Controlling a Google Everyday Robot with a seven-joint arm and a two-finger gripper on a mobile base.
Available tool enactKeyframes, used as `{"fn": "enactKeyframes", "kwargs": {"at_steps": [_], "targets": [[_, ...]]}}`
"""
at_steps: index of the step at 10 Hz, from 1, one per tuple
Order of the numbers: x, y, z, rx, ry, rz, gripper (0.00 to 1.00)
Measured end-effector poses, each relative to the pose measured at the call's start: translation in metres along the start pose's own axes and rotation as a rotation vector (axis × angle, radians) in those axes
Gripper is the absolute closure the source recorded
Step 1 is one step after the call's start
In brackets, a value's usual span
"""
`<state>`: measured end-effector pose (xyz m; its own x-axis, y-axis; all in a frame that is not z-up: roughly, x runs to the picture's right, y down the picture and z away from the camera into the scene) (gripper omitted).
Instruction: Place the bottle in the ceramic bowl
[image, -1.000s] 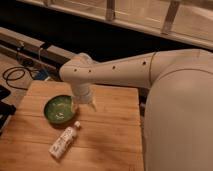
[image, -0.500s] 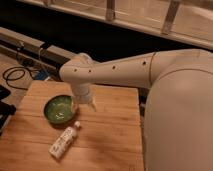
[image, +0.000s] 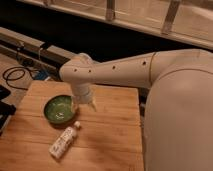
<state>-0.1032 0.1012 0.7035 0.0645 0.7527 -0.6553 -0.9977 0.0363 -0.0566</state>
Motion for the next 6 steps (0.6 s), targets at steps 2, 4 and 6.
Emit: {"fn": "enactKeyframes", "kwargs": {"at_steps": [2, 4, 6], "targets": [[0.001, 0.001, 0.001, -0.003, -0.005, -0.001, 0.35], [0.007, 0.017, 0.012, -0.017, -0.021, -0.013, 0.35], [0.027, 0.056, 0.032, -0.024, -0.045, -0.048, 0.35]]}}
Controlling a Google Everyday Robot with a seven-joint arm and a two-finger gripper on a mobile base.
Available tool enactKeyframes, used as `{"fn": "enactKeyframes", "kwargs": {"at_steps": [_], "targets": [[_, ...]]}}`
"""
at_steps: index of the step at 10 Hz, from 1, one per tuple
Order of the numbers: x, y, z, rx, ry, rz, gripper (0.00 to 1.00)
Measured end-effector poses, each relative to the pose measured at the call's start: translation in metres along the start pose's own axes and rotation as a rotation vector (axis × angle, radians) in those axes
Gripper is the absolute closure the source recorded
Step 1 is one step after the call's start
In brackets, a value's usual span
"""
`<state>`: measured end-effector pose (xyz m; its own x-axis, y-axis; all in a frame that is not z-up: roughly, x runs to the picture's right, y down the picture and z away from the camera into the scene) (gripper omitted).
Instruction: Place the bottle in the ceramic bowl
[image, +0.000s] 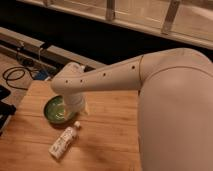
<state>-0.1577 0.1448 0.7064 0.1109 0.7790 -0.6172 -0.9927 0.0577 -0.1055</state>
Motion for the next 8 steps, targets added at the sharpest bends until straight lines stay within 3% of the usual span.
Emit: {"fn": "enactKeyframes", "kwargs": {"at_steps": [1, 3, 8], "targets": [[0.01, 0.021, 0.014, -0.02, -0.005, -0.019, 0.35], [0.016, 0.04, 0.033, -0.032, -0.002, -0.026, 0.35], [0.016, 0.039, 0.039, -0.029, 0.018, -0.015, 0.35]]}}
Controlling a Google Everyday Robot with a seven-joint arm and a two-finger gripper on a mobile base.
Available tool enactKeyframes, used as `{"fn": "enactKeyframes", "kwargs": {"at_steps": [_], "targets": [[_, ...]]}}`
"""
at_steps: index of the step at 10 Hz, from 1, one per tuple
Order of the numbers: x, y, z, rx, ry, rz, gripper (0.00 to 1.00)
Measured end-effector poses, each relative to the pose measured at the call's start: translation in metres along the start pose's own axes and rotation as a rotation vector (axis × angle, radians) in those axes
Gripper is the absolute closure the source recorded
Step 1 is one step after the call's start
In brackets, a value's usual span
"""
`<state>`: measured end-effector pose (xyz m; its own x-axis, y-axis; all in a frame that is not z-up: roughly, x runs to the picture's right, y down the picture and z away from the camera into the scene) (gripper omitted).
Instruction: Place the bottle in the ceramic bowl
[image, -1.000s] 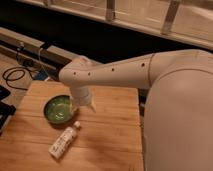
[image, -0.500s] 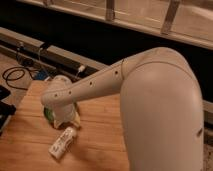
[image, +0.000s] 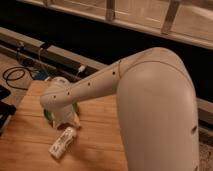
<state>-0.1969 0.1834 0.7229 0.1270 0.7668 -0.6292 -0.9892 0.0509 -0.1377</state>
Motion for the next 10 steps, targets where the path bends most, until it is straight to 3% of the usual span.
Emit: {"fn": "enactKeyframes", "kwargs": {"at_steps": [3, 6, 10], "targets": [[-0.001, 0.005, 0.028, 0.006, 0.049, 0.008, 0.35], [0.001, 0.008, 0.059, 0.042, 0.1, 0.023, 0.35], [0.016, 0.021, 0.099, 0.089, 0.209, 0.013, 0.35]]}}
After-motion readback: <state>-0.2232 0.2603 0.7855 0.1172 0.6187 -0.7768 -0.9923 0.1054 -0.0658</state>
